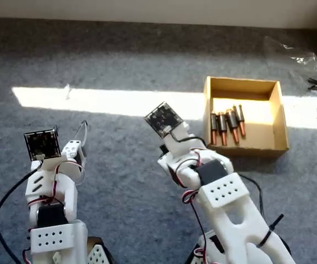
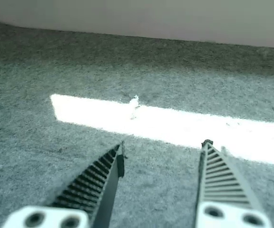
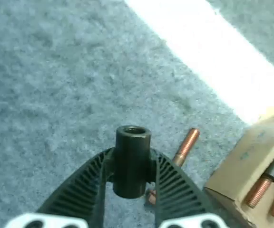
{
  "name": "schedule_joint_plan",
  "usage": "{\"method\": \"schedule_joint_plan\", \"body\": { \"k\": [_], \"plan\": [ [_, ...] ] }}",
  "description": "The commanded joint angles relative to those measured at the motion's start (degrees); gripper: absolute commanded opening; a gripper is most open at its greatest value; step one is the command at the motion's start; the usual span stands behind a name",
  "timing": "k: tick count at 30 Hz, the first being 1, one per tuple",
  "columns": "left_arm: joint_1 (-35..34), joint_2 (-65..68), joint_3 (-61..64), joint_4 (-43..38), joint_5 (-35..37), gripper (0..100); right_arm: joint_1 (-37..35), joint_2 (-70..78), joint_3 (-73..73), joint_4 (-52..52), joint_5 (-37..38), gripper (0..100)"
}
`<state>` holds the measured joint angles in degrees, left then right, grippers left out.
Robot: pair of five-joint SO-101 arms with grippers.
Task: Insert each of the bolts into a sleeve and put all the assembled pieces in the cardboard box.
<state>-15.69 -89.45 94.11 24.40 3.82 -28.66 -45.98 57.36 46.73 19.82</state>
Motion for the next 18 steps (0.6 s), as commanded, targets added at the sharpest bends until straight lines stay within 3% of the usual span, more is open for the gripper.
{"method": "schedule_joint_plan", "body": {
  "k": [1, 6, 10, 18],
  "plan": [
    [1.27, 0.4, -0.31, -0.7, -0.53, 24, 1.45, -7.43, 1.8, -1.19, 0.0, 0.5],
    [2.24, 0.48, -0.84, 1.41, -0.79, 24, 1.45, -17.01, 7.52, -1.1, -0.35, 0.5],
    [6.81, 0.04, -0.92, 3.96, -6.77, 24, 1.63, -24.75, 12.79, -1.1, -0.44, 0.5],
    [9.1, 0.48, -3.38, 6.95, -7.3, 24, 8.84, -36.09, 16.84, -0.84, -5.63, 0.5]
  ]
}}
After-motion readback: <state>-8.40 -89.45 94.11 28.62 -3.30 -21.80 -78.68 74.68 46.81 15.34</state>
